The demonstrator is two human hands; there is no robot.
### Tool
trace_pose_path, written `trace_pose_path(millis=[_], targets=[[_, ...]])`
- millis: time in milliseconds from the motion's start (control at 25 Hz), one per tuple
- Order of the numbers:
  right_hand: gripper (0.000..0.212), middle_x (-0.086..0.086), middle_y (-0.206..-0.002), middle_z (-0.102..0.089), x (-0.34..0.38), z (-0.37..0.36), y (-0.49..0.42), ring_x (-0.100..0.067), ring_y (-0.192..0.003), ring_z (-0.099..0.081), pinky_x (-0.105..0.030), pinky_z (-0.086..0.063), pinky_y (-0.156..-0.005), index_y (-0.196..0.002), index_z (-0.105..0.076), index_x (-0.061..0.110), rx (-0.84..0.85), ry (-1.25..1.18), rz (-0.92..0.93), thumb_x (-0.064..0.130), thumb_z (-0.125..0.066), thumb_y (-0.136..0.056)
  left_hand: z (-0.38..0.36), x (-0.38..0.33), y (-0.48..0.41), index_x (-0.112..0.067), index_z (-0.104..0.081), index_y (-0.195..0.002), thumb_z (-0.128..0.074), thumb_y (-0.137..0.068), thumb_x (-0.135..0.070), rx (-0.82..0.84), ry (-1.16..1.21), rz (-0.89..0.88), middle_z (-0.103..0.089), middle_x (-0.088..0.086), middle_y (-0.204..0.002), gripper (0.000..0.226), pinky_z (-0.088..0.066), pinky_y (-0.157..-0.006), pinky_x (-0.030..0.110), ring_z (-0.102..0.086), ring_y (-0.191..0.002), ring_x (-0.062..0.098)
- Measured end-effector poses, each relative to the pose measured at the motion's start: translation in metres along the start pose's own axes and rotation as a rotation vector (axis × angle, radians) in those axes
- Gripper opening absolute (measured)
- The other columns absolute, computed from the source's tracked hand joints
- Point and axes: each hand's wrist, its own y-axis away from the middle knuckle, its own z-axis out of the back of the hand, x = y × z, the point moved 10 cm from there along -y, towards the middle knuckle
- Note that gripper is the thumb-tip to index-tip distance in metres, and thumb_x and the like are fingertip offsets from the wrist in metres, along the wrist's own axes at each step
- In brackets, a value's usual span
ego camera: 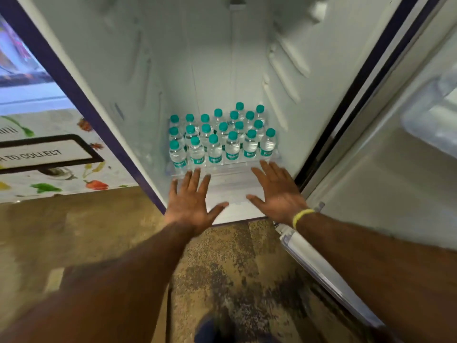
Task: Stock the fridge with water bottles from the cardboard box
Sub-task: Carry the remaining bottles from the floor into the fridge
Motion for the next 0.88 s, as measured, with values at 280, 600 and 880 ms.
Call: trace_pose_path(millis=[280, 600, 880], targets=[[0.076, -0.005, -0.165, -0.003, 0.032, -0.006, 0.047, -0.026, -0.151, -0.003, -0.043, -0.001, -0.122, -0.156, -0.012, 0.025, 0.028, 0.028, -0.05, 0.061, -0.039, -0.094, 0.003, 0.004, 0.048, -0.025, 0.0, -0.156, -0.005, -0.084, -0.08, -0.026, -0.053, -0.064, 0.011, 0.005, -0.163, 0.091, -0.001, -0.121, 0.051, 0.009, -0.15, 0.024], [0.076, -0.007, -0.164, -0.008, 0.067, 0.042, 0.097, -0.027, -0.15, -0.008, -0.045, -0.005, -0.121, -0.155, -0.018, 0.023, -0.039, -0.001, -0.159, 0.06, -0.041, -0.093, 0.044, 0.027, 0.101, -0.024, -0.008, -0.156, 0.003, -0.081, -0.083, -0.1, -0.009, -0.14, 0.0, 0.005, -0.164, 0.096, -0.004, -0.12, 0.052, 0.002, -0.151, 0.023], [0.077, -0.004, -0.165, -0.003, 0.062, 0.14, 0.178, -0.024, -0.151, -0.001, -0.042, -0.001, -0.123, -0.157, -0.013, 0.024, -0.142, -0.048, -0.276, 0.061, -0.036, -0.093, 0.126, 0.012, 0.15, -0.022, -0.016, -0.155, 0.004, -0.082, -0.083, -0.174, 0.008, -0.23, -0.005, 0.005, -0.162, 0.098, -0.01, -0.12, 0.053, -0.003, -0.15, 0.025]])
